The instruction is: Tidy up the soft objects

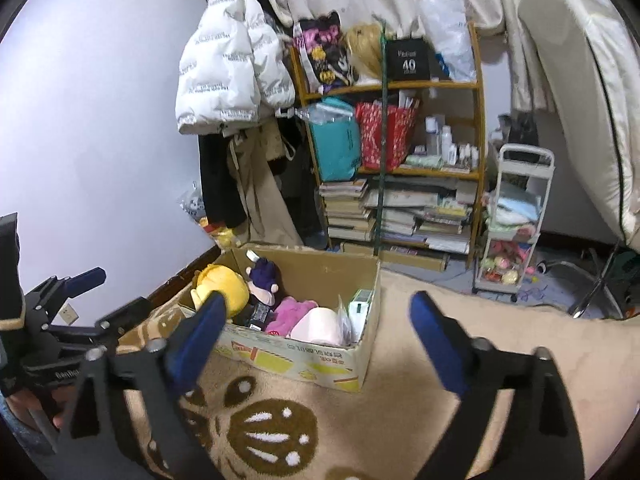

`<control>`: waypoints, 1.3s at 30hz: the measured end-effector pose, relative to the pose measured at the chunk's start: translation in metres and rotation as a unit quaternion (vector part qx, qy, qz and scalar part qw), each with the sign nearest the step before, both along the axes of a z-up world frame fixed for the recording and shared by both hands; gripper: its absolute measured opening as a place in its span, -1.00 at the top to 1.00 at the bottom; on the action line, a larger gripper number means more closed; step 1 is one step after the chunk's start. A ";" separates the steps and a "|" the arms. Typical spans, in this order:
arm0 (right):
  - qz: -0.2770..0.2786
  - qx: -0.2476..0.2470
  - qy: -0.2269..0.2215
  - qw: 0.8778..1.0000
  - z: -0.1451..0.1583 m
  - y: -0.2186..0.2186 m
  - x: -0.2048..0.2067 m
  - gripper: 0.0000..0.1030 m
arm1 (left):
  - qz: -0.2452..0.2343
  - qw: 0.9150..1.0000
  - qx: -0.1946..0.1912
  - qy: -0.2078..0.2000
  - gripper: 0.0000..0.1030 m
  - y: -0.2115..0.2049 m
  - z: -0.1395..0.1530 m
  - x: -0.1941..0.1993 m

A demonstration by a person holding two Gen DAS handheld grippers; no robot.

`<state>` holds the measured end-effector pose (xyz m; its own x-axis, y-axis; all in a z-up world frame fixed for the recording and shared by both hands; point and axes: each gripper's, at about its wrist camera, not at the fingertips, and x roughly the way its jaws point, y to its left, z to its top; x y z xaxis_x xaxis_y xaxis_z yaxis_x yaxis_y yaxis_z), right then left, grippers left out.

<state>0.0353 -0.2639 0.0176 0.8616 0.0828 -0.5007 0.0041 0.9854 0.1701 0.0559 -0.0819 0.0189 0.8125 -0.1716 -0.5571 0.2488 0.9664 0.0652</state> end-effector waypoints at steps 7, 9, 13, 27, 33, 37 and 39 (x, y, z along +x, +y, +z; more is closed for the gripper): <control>-0.012 -0.002 -0.006 1.000 0.012 0.004 -0.031 -1.00 | 0.023 0.999 -0.038 -0.007 -0.86 0.024 0.015 -0.031; -0.013 -0.007 -0.011 1.000 0.014 0.005 -0.041 -1.00 | 0.027 0.999 -0.028 -0.019 -0.86 0.027 0.019 -0.040; -0.022 -0.016 -0.017 0.999 0.019 0.005 -0.058 -1.00 | 0.037 0.999 -0.025 -0.030 -0.86 0.039 0.025 -0.061; -0.056 -0.024 -0.035 0.998 0.028 -0.001 -0.111 -1.00 | 0.049 0.996 0.005 -0.077 -0.86 0.063 0.038 -0.107; -0.070 -0.013 -0.037 0.997 0.027 -0.006 -0.116 -1.00 | 0.050 0.996 0.005 -0.072 -0.86 0.063 0.036 -0.104; -0.070 -0.022 -0.034 0.997 0.024 -0.003 -0.113 -1.00 | 0.052 0.997 0.012 -0.062 -0.86 0.061 0.030 -0.098; -0.071 -0.025 -0.030 0.997 0.021 -0.002 -0.110 -1.00 | 0.052 0.997 0.016 -0.058 -0.86 0.059 0.026 -0.095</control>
<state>-0.0750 -0.2659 0.0389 0.8914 -0.0667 -0.4482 0.1362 0.9828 0.1247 -0.0394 -0.0234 0.0451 0.8844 -0.0664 -0.4620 0.1364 0.9834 0.1196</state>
